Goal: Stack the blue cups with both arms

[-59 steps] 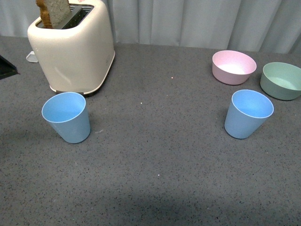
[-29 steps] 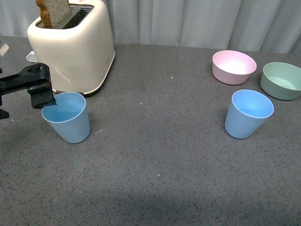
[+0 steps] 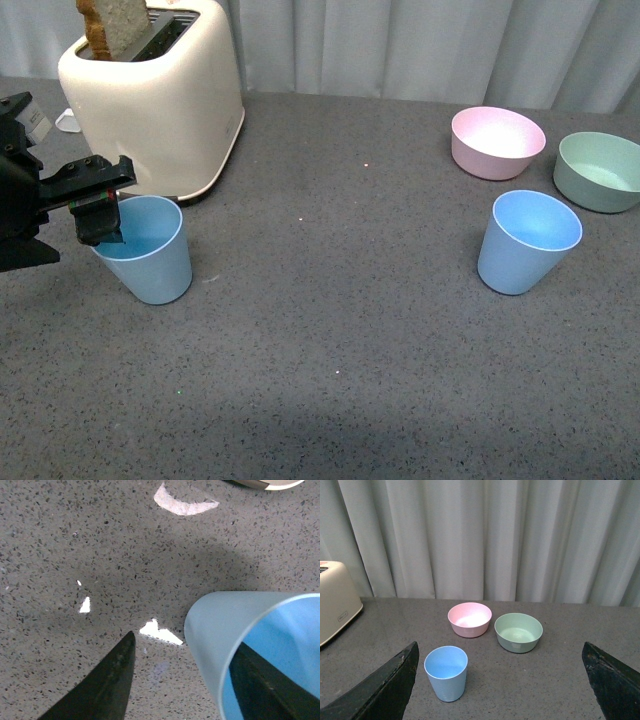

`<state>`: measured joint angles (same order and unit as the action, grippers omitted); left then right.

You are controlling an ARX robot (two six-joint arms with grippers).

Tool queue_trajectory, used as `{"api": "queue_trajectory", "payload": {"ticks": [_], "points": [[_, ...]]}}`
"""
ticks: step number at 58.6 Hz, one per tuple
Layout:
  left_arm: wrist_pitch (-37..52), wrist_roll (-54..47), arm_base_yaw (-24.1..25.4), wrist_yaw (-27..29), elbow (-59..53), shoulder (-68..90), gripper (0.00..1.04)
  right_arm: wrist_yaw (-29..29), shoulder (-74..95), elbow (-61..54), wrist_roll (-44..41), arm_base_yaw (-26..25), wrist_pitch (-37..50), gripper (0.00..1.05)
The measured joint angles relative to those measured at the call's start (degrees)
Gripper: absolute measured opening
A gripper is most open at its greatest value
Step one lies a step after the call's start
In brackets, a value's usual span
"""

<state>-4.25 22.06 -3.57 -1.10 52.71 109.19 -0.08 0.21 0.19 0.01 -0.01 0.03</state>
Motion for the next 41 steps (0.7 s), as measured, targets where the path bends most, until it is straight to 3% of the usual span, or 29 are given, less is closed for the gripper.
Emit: {"api": "queue_trajectory", "payload": {"ticks": [19, 41], "points": [[-1.51, 1.16, -0.57, -0.59, 0.28, 0.00, 0.03, 0.00, 0.00, 0.00, 0.00, 0.00, 0.00, 0.95], [-1.64, -0.39, -6.97, 3.58, 1.33, -1.40, 0.04, 0.00, 0.00, 0.00, 0.00, 0.00, 0.00, 0.95]]}}
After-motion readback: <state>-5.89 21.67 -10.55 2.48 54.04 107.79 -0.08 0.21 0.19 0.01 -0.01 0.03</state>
